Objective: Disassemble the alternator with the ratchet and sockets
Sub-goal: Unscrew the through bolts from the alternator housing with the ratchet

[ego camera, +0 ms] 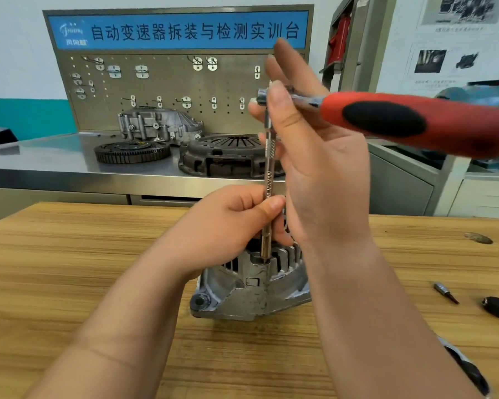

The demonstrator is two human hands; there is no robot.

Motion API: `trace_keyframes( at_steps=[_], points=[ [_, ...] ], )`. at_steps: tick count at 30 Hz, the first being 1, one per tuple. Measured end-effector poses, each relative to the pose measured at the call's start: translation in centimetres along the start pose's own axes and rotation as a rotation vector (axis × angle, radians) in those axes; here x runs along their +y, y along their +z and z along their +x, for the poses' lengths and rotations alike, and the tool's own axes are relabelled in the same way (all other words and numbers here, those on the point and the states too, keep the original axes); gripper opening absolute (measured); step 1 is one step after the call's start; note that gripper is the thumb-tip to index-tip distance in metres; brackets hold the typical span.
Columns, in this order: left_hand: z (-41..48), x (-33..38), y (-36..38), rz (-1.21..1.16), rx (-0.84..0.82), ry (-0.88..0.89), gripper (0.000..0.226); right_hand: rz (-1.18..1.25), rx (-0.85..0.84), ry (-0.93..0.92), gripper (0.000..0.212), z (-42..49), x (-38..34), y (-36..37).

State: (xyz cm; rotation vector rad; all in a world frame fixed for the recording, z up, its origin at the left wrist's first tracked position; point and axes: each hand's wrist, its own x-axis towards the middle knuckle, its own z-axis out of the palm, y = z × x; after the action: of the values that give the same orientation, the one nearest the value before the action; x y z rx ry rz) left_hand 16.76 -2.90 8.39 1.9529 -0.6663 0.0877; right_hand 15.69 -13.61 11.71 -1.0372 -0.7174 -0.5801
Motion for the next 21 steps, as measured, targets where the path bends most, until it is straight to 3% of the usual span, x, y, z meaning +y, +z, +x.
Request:
trace_keyframes(
  at_steps=[4,8,11,14,21],
  points=[
    [-0.22,0.10,-0.27,-0.137,-0.065,0.009,0.038,0.024,0.028,0.099,0.027,-0.10,0.06,-0.05],
    [-0.40,0.24,-0.26,-0.122,-0.071,0.012,0.040,-0.010,0.074,0.212,0.036,-0.01,0.24,-0.30],
    [-0.18,0.15,-0.01,-0.045,-0.006,0.010,0.042,-0.073,0.059,0.087,0.030,-0.07,0.34,-0.01],
    [-0.03,-0.01,0.01,-0.004,0.004,-0.004,0.035,-0.050,0.017,-0.019,0.040,-0.07,0.17,0.10],
    [-0.45,0.10,-0.38,-0.133,-0.093,0.016,0.037,0.012,0.054,0.207,0.034,-0.09,-0.29,-0.14]
  ],
)
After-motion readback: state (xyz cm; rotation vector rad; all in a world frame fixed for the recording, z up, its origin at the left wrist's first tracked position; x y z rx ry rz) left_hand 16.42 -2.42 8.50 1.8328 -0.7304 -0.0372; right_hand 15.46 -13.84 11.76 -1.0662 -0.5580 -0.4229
